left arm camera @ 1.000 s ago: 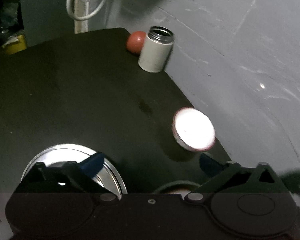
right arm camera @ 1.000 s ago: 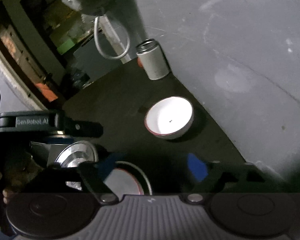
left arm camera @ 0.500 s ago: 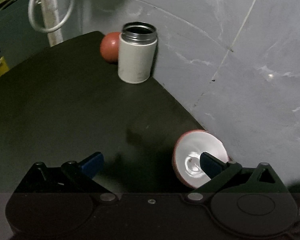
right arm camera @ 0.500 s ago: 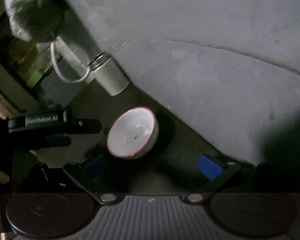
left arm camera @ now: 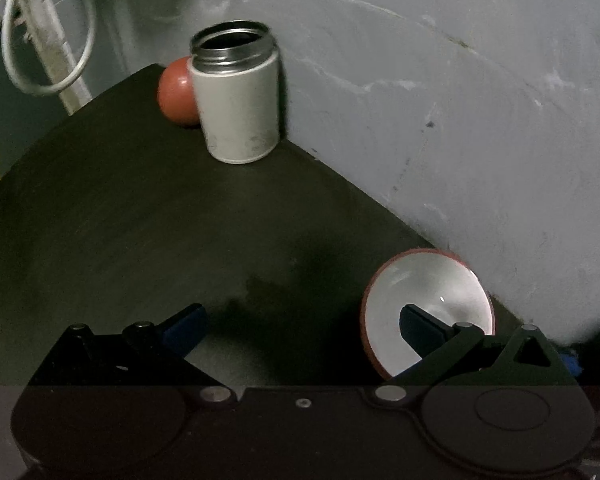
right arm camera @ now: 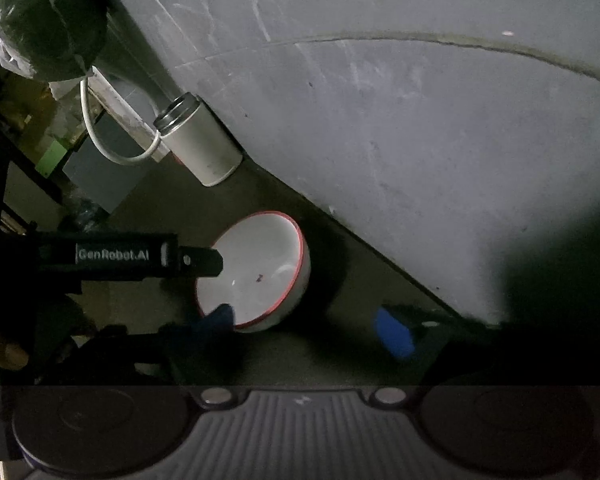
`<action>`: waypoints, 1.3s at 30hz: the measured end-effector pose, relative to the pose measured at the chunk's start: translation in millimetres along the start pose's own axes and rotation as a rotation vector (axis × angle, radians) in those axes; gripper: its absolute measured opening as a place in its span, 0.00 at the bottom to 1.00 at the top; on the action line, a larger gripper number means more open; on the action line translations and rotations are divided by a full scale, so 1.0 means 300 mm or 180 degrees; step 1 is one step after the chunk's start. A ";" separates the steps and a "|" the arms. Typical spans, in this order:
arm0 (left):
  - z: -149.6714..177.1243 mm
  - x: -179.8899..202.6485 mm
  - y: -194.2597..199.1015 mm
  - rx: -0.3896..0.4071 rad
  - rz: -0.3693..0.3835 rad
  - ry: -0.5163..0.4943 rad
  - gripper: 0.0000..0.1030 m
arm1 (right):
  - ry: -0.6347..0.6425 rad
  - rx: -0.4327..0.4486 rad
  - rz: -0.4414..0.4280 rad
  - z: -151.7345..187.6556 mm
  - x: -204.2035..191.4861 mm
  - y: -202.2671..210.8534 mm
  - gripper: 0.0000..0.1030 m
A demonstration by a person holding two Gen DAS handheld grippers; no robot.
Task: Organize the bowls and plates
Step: 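Grasp the rim of the second red-rimmed white bowl with both tools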
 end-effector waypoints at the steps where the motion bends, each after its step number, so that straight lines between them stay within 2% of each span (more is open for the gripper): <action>1: -0.001 0.008 -0.003 -0.0002 -0.0007 -0.0059 0.99 | -0.0012 -0.0003 -0.0008 -0.002 0.000 -0.002 0.78; 6: 0.000 0.050 -0.013 0.0000 -0.0027 -0.0286 0.99 | -0.0043 -0.0004 -0.0026 -0.011 0.002 -0.017 0.74; 12: 0.005 0.060 -0.025 -0.0025 -0.0053 -0.0289 0.94 | -0.0025 -0.0014 -0.0020 -0.021 -0.009 -0.034 0.62; 18: 0.009 0.054 -0.040 -0.0103 -0.0060 -0.0198 0.77 | -0.0040 -0.0034 -0.0057 -0.021 -0.015 -0.041 0.46; 20: 0.014 0.050 -0.049 -0.0178 -0.0033 -0.0143 0.65 | -0.0032 -0.0048 -0.0079 -0.024 -0.020 -0.047 0.43; 24: 0.018 0.050 -0.057 -0.0223 0.0033 -0.0046 0.58 | -0.0020 -0.0087 -0.0109 -0.028 -0.031 -0.058 0.39; 27: 0.014 0.057 -0.056 -0.0227 0.0105 -0.0036 0.47 | -0.0022 -0.0093 -0.0118 -0.027 -0.034 -0.059 0.35; 34: 0.021 0.081 -0.047 -0.0214 0.0351 0.0089 0.14 | -0.0037 -0.0063 -0.0139 -0.023 -0.030 -0.058 0.29; 39: 0.039 0.076 -0.039 -0.0173 0.0362 0.0107 0.13 | -0.0037 -0.0053 -0.0130 -0.024 -0.026 -0.056 0.24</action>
Point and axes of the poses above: each gripper's, at about its wrist camera, not at the fingertips, and y roughly against the way its jaws point, x to its right, z to its underside, the point moved 7 cm from there along -y, roughly the way its jaws point, and after that the axes turned 1 degree about y, right-handed, at the moved point
